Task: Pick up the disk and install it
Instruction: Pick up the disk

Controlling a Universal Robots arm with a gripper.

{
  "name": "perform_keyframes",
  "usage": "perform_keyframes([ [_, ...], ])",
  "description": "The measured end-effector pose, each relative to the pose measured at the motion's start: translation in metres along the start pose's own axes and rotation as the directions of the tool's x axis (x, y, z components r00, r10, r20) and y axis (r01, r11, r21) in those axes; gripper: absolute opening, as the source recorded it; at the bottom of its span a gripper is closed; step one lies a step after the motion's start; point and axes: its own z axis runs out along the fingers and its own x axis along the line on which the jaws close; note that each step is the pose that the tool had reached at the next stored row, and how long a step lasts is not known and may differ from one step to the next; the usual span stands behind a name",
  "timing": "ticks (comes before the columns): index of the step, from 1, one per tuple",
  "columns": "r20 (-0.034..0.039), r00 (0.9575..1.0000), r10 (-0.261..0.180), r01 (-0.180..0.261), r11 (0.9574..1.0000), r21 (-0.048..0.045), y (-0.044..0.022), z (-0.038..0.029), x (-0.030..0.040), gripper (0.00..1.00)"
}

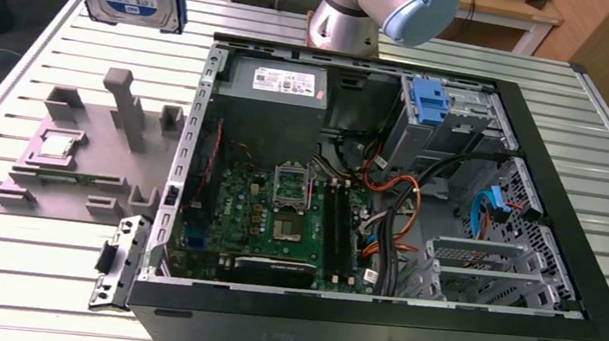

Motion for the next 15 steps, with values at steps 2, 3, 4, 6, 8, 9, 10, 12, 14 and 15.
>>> perform_keyframes([
  [2,0.0000,1.0000,0.000,0.000,1.0000,-0.0004,-0.0007,-0.0003,0.0000,0.35],
  [3,0.0000,1.0000,0.000,0.000,1.0000,-0.0003,-0.0014,-0.0003,0.0000,0.35],
  [4,0.0000,1.0000,0.000,0.000,1.0000,-0.0003,-0.0022,-0.0003,0.0000,0.35],
  [6,0.0000,1.0000,0.000,0.000,1.0000,-0.0003,-0.0043,-0.0003,0.0000,0.35],
  [8,0.0000,1.0000,0.000,0.000,1.0000,-0.0003,-0.0068,-0.0004,0.0000,0.35],
  [9,0.0000,1.0000,0.000,0.000,1.0000,-0.0003,-0.0084,-0.0004,0.0000,0.35],
  [10,0.0000,1.0000,0.000,0.000,1.0000,-0.0004,-0.0103,-0.0005,-0.0001,0.35],
  [12,0.0000,1.0000,0.000,0.000,1.0000,-0.0003,-0.0137,-0.0005,-0.0001,0.35],
  [14,0.0000,1.0000,0.000,0.000,1.0000,-0.0004,-0.0170,-0.0006,-0.0001,0.35],
  [15,0.0000,1.0000,0.000,0.000,1.0000,-0.0004,-0.0185,-0.0007,-0.0001,0.35],
])
